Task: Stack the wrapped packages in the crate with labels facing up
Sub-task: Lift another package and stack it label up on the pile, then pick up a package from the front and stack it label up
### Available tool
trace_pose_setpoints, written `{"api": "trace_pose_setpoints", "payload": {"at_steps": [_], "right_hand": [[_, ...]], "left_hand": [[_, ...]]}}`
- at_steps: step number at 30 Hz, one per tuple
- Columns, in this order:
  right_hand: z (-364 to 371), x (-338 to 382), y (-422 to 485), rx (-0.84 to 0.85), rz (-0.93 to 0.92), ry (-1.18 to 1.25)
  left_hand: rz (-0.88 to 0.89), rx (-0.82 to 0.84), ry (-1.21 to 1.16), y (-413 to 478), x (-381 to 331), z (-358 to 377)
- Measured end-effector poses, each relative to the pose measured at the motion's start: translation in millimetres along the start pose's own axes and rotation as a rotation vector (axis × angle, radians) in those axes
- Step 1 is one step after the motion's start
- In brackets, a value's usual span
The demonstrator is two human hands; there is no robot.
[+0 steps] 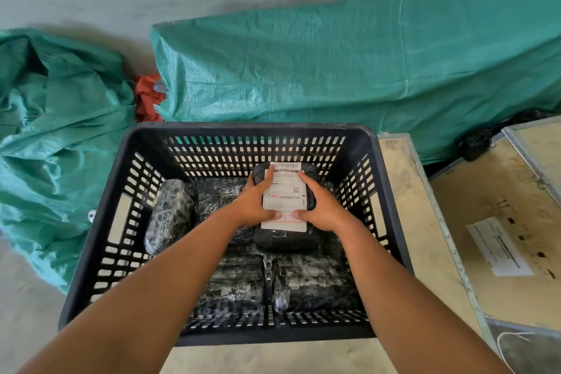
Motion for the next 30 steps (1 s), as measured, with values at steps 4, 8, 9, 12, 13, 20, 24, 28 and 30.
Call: {"api": "trace_pose_setpoints", "payload": {"at_steps": [4, 8, 9, 12, 13, 20, 24, 28, 30], "right_hand": [[-2.3, 3.3, -5.4, -0.053, 0.011, 0.003], [-12.9, 15.8, -16.1, -0.110, -0.003, 0.020], [-19.0, 21.3, -20.6, -0.129, -0.016, 0.032], [-38.3, 36.2, -45.1, -0.150, -0.068, 0.013], [-42.1, 38.7, -58.3, -0.137, -0.080, -0.004], [-46.3, 35.2, -132.8, 0.069, -0.019, -0.155], [-14.6, 18.5, -154.2, 0.235, 0.099, -0.378], [0.9, 5.9, -158.4, 0.238, 0.161, -0.451], [1.3, 1.8, -157.1, 0.215, 0.159, -0.447]], "left_hand": [[0.029, -0.051, 0.028, -4.5, -3.4, -1.0], [0.009, -0.140, -0.007, -12.8, -8.1, -7.8], [0.018, -0.162, -0.021, -15.7, -9.8, -10.2], [0.097, -0.260, -0.100, -35.1, -17.9, -17.2], [0.129, -0.269, -0.123, -45.7, -20.2, -16.5], [0.219, 0.109, -0.115, -99.0, -46.2, 12.7], [0.243, 0.291, 0.120, -117.6, -50.5, 50.5], [0.283, 0.364, 0.312, -126.5, -47.0, 64.3], [0.289, 0.352, 0.307, -127.4, -45.2, 65.6]]}}
Point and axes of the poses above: each hand's wrist, its own y-axis towards the middle knuckle, its own z-axis out of the palm, x = y × z, the point moved 6 cm from there along y, towards the middle knuckle, and after that the axes turned 1 degree about -x, right-handed, at the moved point
